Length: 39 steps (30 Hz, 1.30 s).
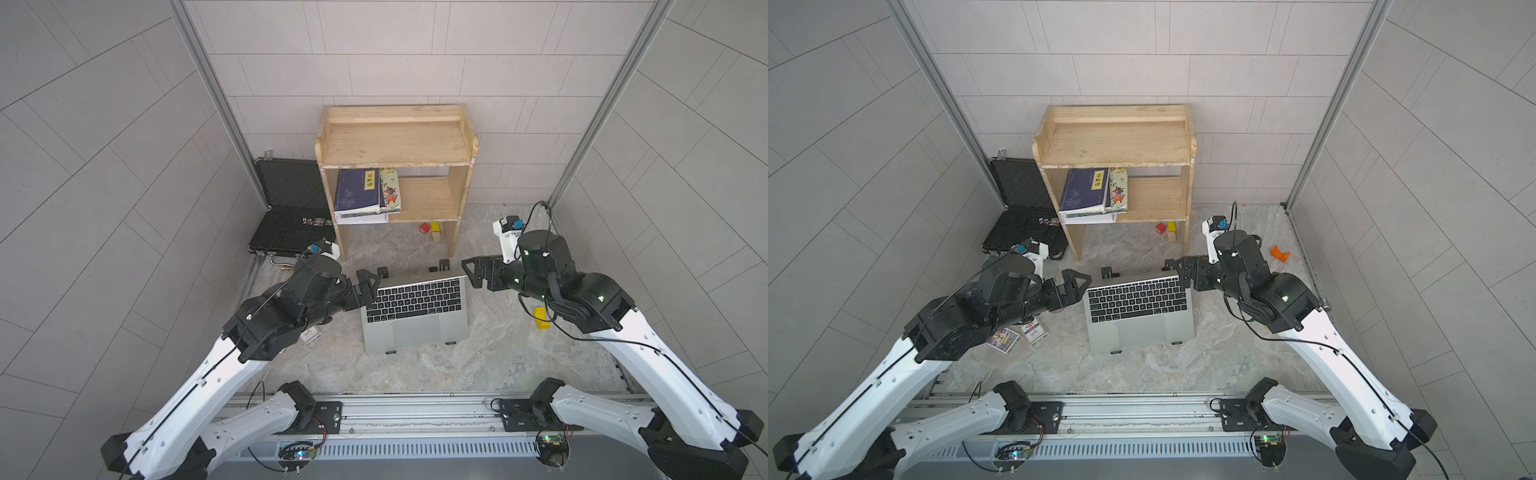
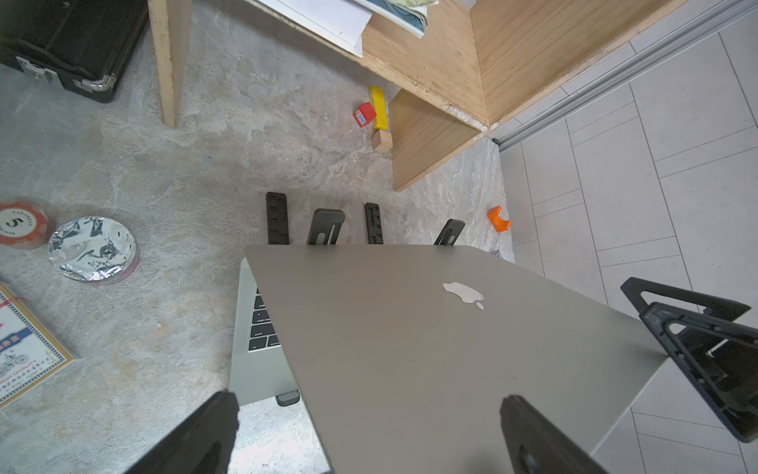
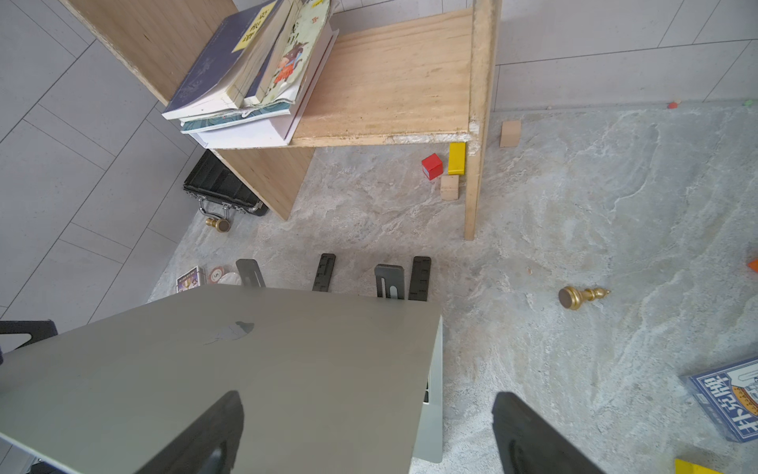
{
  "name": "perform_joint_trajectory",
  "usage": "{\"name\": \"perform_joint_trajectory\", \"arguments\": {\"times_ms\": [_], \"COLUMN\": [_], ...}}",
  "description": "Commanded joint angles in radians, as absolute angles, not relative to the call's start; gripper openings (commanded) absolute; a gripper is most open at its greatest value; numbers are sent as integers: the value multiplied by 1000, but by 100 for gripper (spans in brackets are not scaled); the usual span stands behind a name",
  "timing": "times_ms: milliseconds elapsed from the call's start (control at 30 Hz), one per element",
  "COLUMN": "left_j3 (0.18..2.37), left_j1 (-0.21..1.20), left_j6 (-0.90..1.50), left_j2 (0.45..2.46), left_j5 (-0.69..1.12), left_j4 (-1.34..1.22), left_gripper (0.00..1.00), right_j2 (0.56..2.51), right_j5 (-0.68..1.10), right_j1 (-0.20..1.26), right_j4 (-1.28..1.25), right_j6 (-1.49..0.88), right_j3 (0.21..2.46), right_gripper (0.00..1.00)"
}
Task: Close the laptop lid and set it aside
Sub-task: Close the lid of the laptop.
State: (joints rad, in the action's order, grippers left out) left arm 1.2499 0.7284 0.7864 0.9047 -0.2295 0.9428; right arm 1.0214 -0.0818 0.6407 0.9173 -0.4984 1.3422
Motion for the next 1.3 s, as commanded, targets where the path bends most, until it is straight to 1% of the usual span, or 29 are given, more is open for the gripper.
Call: {"name": "perform_joint_trajectory", "arguments": {"times_ms": [0, 467, 1267], "left_j3": [1223, 1213, 1126], "left_j1": [745, 777, 837], "left_j6": [788, 808, 863], "left_j2": [893, 874, 806], "left_j5": [-227, -215, -208], "left_j4": [1024, 1065, 1078], "left_gripper": [100, 99, 99], "right_j2": [997, 935, 856], "right_j5": [-101, -112, -130], "right_j1": [649, 672, 719], "right_j4": [954, 982, 1014], "right_j6": [-506, -526, -576], "right_j3": [1334, 1280, 1197], "right_gripper": [98, 97, 97]}}
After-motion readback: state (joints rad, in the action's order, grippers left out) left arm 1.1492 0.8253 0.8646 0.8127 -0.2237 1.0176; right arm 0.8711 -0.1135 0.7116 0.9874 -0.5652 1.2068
